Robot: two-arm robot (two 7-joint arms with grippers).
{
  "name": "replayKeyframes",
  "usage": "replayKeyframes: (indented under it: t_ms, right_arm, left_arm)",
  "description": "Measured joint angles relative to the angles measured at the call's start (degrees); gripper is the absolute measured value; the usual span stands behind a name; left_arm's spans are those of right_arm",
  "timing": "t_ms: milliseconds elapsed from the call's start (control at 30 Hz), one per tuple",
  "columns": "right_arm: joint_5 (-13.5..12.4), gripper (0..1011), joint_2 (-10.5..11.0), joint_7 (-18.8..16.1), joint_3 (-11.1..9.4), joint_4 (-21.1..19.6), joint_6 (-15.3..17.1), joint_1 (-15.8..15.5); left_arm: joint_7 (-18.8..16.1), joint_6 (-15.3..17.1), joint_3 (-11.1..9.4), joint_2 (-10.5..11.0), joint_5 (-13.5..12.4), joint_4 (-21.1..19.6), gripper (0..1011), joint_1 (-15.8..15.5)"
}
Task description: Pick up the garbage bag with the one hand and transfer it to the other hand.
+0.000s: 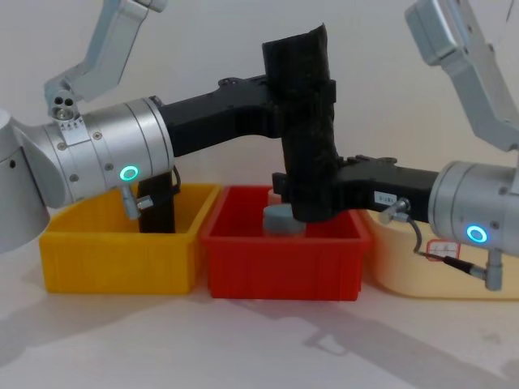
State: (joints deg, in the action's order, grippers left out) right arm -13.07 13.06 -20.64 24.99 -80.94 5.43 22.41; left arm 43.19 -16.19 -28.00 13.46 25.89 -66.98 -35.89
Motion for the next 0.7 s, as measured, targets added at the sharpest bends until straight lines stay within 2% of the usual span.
replayKeyframes:
  t_ms: [300,333,400,700]
  right_arm:
    - [0.3,656,-0.5,-0.1,0.2,0.9,0.1,0.5]
    - [0.3,656,-0.6,-0.1,0.2,0.9,0.1,0.5]
    - [0.4,563,-0.6,-0.1,0.2,0.9,0.1,0.4]
    - [0.5,543,-0.4,0.4,-0.3,-0.1,0.2,-0.3]
  left_arm:
    - [0.0,0.0,0.0,0.0,0.0,0.0,452,0.0]
    - [0.0,0.0,0.0,0.0,0.0,0.0,452,0.0]
    - [0.0,0.0,0.0,0.0,0.0,0.0,452,0.0]
    - [0.0,0.0,0.0,0.0,0.0,0.0,471,0.0]
